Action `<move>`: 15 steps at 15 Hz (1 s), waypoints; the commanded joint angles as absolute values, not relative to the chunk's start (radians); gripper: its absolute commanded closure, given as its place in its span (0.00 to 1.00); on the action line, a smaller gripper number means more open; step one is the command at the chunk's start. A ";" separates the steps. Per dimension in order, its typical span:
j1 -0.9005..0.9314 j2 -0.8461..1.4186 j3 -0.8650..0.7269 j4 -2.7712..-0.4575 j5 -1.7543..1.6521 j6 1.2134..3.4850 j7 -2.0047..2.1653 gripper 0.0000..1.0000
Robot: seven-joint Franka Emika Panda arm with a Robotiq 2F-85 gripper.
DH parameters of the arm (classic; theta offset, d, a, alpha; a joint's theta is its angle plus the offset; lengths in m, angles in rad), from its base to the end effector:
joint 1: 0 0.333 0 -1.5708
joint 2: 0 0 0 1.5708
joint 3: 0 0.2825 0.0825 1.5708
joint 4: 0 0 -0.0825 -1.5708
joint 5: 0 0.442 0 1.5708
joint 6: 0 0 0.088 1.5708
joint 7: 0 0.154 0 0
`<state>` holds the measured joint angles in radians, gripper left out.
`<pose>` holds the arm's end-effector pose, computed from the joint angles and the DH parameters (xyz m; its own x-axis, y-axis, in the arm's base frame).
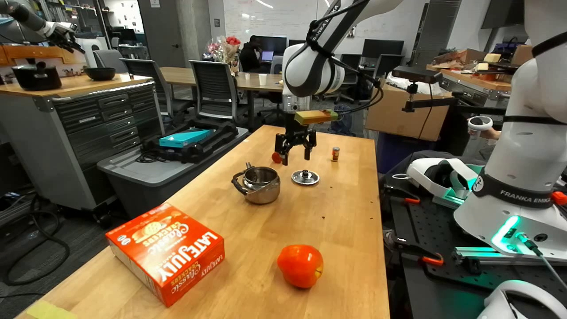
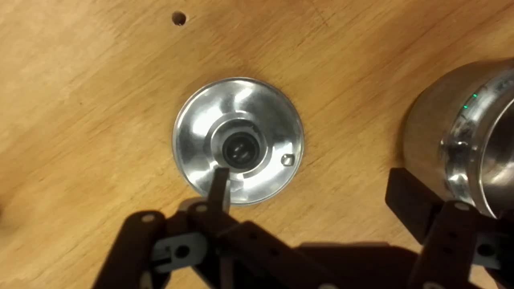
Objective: Cover the silver pot with the silver lid
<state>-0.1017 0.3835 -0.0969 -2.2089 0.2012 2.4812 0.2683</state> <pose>0.5435 -0.1101 0.0685 0.8044 -0.5806 -0.1262 -0.5887 -0.8075 -0.0369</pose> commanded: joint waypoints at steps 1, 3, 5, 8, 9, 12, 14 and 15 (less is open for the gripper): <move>-0.084 0.436 -0.117 -2.159 0.181 2.472 0.313 0.00; -0.083 0.449 -0.120 -2.152 0.181 2.466 0.324 0.00; -0.081 0.458 -0.125 -2.149 0.177 2.465 0.336 0.00; -0.076 0.467 -0.133 -2.146 0.171 2.459 0.353 0.00; -0.074 0.469 -0.136 -2.147 0.167 2.458 0.360 0.00; -0.069 0.474 -0.144 -2.148 0.152 2.454 0.380 0.00; -0.065 0.478 -0.149 -2.148 0.142 2.450 0.394 0.00; -0.064 0.481 -0.152 -2.148 0.138 2.448 0.401 0.00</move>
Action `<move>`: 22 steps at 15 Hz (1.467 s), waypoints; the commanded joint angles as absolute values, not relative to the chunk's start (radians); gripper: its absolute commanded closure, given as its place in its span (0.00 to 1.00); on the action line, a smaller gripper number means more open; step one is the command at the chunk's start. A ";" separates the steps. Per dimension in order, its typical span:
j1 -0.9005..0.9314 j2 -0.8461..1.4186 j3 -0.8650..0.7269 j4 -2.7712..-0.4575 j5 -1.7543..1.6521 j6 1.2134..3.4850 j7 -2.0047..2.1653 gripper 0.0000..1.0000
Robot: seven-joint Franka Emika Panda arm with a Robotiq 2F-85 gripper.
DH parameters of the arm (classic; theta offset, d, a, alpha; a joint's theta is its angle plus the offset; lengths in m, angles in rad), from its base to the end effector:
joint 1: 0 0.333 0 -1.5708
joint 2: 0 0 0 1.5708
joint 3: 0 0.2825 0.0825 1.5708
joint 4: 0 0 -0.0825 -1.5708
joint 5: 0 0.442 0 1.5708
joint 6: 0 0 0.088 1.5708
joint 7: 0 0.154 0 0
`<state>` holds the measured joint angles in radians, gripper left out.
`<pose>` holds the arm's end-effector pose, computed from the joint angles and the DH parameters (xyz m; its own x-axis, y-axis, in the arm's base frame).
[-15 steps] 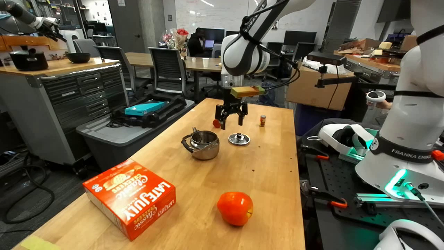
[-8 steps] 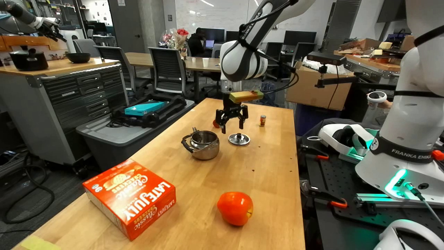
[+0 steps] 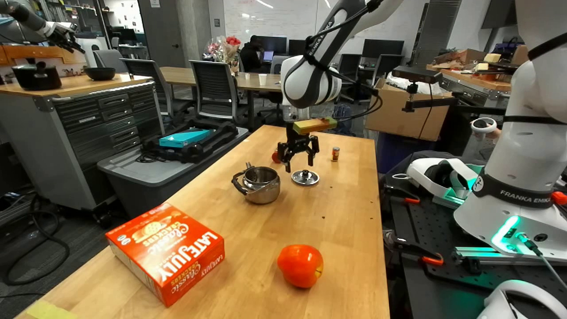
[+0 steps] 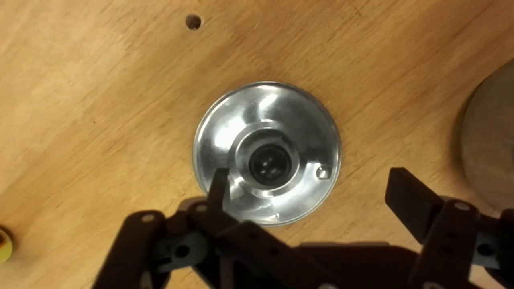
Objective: Cover the silver pot with the silver lid
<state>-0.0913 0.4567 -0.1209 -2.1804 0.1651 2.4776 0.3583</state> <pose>0.5349 -0.1201 0.0390 0.7541 -0.6385 -0.1538 -0.6425 -0.7658 0.0285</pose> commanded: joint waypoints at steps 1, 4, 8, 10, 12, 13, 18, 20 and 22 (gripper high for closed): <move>-0.064 0.482 -0.153 -2.149 0.135 2.443 0.405 0.00; -0.064 0.489 -0.157 -2.148 0.130 2.436 0.414 0.00; -0.065 0.496 -0.162 -2.145 0.123 2.427 0.424 0.00; -0.066 0.498 -0.163 -2.145 0.124 2.425 0.427 0.02; -0.066 0.499 -0.164 -2.144 0.125 2.423 0.431 0.23; -0.066 0.500 -0.164 -2.144 0.125 2.422 0.433 0.30; -0.063 0.505 -0.167 -2.141 0.121 2.416 0.447 0.70; -0.064 0.504 -0.166 -2.139 0.121 2.414 0.449 0.85; -0.065 0.497 -0.168 -2.137 0.122 2.411 0.448 0.96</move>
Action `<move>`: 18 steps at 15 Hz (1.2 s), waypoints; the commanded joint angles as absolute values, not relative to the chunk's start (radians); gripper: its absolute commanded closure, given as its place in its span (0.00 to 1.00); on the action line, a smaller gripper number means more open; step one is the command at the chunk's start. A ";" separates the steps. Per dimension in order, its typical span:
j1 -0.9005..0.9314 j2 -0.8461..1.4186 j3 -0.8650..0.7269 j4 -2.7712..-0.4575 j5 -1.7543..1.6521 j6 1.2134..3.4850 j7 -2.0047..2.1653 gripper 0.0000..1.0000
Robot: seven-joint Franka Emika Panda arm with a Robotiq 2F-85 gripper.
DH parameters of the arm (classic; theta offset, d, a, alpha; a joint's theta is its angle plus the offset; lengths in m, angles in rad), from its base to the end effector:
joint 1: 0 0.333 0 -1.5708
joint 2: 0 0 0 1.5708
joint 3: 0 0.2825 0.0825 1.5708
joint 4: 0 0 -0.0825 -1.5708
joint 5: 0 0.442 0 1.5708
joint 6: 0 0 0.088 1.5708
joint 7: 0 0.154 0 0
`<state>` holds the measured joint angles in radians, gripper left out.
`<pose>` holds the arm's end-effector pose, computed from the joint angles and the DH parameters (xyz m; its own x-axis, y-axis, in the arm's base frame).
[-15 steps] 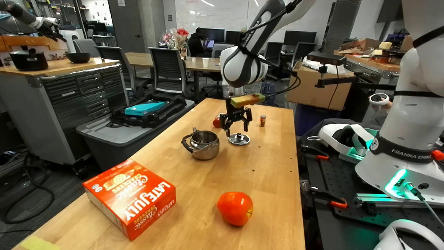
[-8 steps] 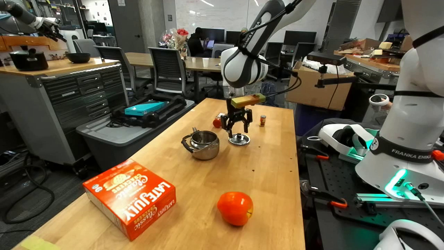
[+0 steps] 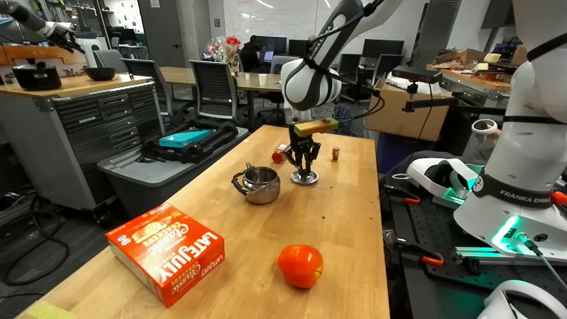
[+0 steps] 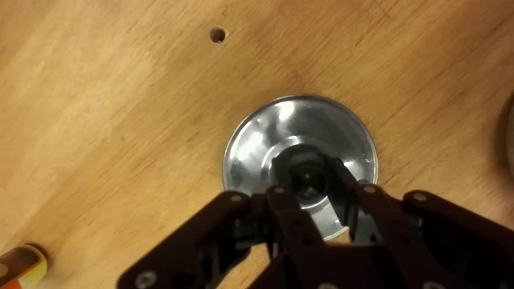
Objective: Cover the silver pot with the silver lid
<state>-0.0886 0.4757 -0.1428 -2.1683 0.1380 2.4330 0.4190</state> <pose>0.5257 -0.1307 0.0311 0.7102 -0.6793 -0.1848 -0.6779 -0.7307 0.0807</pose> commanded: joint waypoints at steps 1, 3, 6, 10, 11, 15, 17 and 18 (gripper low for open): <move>-0.066 0.495 -0.167 -2.139 0.124 2.412 0.446 0.93; -0.067 0.483 -0.165 -2.149 0.125 2.417 0.441 0.93; -0.066 0.457 -0.161 -2.170 0.128 2.424 0.432 0.93; -0.060 0.394 -0.148 -2.213 0.137 2.443 0.413 0.93; -0.057 0.379 -0.145 -2.222 0.137 2.446 0.410 0.93; -0.038 0.307 -0.134 -2.263 0.130 2.445 0.404 0.93; -0.030 0.275 -0.129 -2.274 0.130 2.435 0.403 0.93; -0.026 0.259 -0.127 -2.277 0.129 2.432 0.404 0.93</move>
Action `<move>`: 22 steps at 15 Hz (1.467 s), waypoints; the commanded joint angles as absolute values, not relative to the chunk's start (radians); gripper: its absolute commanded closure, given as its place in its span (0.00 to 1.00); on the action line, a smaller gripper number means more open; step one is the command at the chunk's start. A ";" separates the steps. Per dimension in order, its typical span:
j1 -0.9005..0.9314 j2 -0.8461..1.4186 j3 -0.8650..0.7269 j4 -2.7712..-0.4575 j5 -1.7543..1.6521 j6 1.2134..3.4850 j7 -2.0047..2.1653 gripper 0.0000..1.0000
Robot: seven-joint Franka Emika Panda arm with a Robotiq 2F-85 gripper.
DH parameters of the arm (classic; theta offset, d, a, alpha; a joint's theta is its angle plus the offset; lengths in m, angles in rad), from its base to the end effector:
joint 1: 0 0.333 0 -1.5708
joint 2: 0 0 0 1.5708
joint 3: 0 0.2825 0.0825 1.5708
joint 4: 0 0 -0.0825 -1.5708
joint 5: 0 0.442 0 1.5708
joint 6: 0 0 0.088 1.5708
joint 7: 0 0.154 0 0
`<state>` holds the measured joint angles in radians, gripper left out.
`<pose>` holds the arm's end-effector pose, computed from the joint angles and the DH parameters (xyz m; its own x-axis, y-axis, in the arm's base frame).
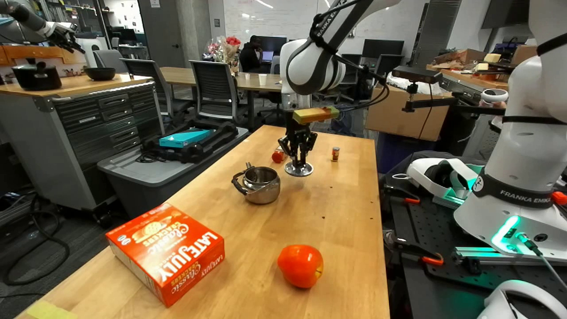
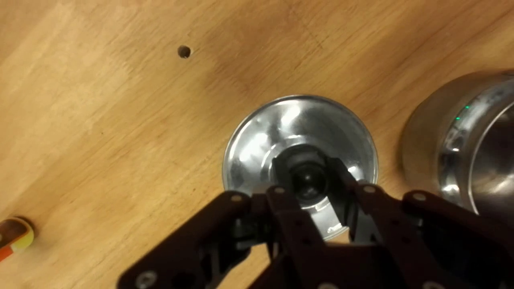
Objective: Cover the silver pot with the silver lid
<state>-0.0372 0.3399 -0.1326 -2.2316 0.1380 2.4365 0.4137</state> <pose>0.5391 -0.0949 0.0815 0.7635 -0.6321 -0.1324 -0.6350 -0.7721 0.0244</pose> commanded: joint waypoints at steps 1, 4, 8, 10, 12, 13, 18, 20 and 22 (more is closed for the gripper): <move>-0.025 0.246 -0.122 -2.279 0.131 2.425 0.401 0.93; -0.019 0.219 -0.110 -2.257 0.131 2.381 0.406 0.93; -0.014 0.202 -0.089 -2.213 0.135 2.319 0.411 0.93; -0.013 0.203 -0.073 -2.182 0.147 2.256 0.395 0.93; -0.006 0.205 -0.061 -2.157 0.140 2.220 0.410 0.93; 0.000 0.209 -0.055 -2.141 0.137 2.206 0.417 0.93; 0.017 0.228 -0.037 -2.080 0.139 2.196 0.421 0.93; 0.019 0.238 -0.032 -2.065 0.145 2.216 0.407 0.93; 0.018 0.256 -0.029 -2.043 0.149 2.213 0.405 0.93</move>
